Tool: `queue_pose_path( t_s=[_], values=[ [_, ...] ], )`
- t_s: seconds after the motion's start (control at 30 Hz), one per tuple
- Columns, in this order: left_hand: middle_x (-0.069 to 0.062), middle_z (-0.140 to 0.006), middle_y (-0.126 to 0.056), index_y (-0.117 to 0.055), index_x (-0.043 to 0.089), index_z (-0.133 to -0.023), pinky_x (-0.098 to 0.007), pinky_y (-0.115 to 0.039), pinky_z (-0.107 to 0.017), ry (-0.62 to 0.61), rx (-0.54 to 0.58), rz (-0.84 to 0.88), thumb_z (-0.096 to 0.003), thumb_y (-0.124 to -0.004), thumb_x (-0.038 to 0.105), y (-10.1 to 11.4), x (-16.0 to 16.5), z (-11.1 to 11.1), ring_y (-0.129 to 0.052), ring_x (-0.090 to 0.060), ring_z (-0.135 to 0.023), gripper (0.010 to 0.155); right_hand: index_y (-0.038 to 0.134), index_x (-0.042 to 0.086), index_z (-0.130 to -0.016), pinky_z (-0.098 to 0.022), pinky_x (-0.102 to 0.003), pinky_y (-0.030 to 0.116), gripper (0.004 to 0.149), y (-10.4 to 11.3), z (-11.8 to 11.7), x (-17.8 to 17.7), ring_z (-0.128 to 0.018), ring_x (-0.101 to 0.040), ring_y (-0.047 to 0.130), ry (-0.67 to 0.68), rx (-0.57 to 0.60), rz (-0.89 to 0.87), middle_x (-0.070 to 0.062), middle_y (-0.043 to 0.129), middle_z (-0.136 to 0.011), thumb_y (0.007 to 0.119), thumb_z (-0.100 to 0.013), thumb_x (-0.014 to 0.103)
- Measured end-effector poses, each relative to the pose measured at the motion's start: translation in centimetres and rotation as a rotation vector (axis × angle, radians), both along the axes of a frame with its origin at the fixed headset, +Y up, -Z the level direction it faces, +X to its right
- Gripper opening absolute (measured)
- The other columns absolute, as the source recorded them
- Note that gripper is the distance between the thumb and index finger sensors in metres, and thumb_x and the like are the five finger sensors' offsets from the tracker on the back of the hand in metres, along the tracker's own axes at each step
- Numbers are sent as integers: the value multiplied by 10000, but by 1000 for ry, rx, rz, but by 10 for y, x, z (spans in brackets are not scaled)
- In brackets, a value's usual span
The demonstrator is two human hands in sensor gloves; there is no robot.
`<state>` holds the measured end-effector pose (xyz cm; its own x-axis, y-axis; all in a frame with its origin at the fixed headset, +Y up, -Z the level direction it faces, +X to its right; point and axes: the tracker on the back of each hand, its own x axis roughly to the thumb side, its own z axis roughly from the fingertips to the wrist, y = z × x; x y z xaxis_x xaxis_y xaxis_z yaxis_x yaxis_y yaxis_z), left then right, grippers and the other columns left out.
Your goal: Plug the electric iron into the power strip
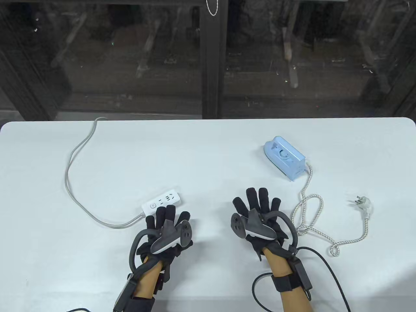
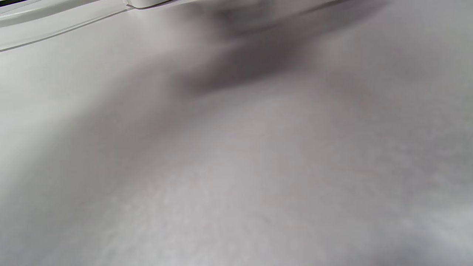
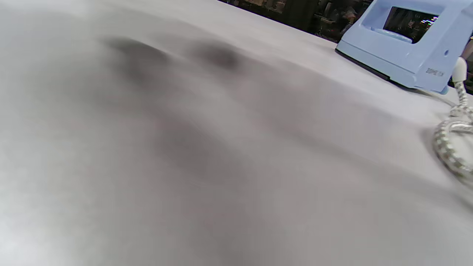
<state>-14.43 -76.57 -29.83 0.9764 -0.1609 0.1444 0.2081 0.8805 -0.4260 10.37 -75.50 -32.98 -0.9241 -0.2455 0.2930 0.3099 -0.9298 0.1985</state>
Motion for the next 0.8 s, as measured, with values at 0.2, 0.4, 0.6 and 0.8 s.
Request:
queue_pose_path(
  t_s=[0.2, 0.4, 0.6, 0.8],
  values=[
    [-69, -1077, 219, 114, 413, -990, -620, -96, -787, 6, 7, 0, -460, -389, 634, 1, 0, 0, 135, -380, -1030, 764, -40, 264, -1074, -656, -812, 210, 743, 0, 0, 2, -959, -604, -72, -13, -8, 9, -256, -154, -1123, 386, -555, 583],
    [-70, -1080, 217, 117, 407, -992, -620, -98, -789, 11, 23, 17, -464, -402, 635, 7, -3, -6, 132, -381, -1031, 775, -41, 265, -1073, -657, -811, 209, 742, -1, -2, 3, -960, -604, -68, -25, -12, 2, -261, -153, -1123, 387, -556, 582],
    [-72, -1083, 224, 132, 393, -991, -618, -91, -799, 86, 67, 87, -461, -421, 642, 23, -18, -21, 141, -379, -1038, 806, -41, 264, -1073, -656, -811, 211, 743, 0, -2, 5, -960, -608, -63, -31, -1, -10, -265, -150, -1123, 389, -556, 580],
    [-104, -1135, 134, 102, 358, -1011, -636, -195, -834, 203, 105, 133, -443, -501, 650, 31, -42, -54, 31, -417, -1093, 878, -39, 263, -1074, -657, -810, 213, 744, 0, -1, 5, -961, -613, -57, -27, -5, -10, -268, -149, -1122, 390, -556, 579]
  ],
)
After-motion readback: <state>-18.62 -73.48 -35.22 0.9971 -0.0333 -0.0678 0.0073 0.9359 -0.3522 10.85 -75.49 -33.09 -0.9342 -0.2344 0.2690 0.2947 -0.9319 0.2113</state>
